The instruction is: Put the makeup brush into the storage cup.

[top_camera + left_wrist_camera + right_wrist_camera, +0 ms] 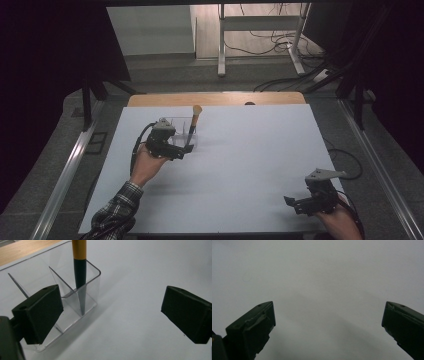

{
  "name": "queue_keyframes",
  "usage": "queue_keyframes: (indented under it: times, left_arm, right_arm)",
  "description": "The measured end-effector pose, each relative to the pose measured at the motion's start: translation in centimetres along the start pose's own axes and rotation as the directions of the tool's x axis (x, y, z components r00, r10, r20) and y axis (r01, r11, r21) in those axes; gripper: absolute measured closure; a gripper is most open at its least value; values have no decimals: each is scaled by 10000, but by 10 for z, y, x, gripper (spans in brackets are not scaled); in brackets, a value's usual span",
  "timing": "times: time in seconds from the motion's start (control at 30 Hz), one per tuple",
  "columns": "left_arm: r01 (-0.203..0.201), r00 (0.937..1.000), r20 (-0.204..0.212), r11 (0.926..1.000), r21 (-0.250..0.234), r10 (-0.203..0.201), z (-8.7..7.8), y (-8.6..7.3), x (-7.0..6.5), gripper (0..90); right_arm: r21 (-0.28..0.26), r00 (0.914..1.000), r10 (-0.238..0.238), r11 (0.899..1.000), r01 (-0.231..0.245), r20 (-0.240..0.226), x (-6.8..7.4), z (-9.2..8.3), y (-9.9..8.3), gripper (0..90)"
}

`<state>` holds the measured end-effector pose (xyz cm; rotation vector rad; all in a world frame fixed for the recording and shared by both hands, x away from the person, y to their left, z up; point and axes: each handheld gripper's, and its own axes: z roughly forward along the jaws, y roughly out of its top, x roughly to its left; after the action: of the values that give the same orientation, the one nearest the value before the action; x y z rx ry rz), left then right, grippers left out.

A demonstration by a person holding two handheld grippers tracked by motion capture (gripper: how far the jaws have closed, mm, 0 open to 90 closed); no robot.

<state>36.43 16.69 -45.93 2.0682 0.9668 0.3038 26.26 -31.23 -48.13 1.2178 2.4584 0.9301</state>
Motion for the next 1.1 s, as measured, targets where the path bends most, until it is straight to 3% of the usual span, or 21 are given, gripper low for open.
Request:
queue_keyframes:
  times: [0.87,1.1]
  left_arm:
    - [-604,9981,163,9979,236,601,-7,-17,-14,0]
    - [-545,9984,152,9983,223,541,-13,-22,-17,0]
  right_arm:
    - [1,10000,24,10000,-24,-77,0,-1,0,0]
    - [-107,9999,87,9999,-88,-111,-1,-2,0,0]
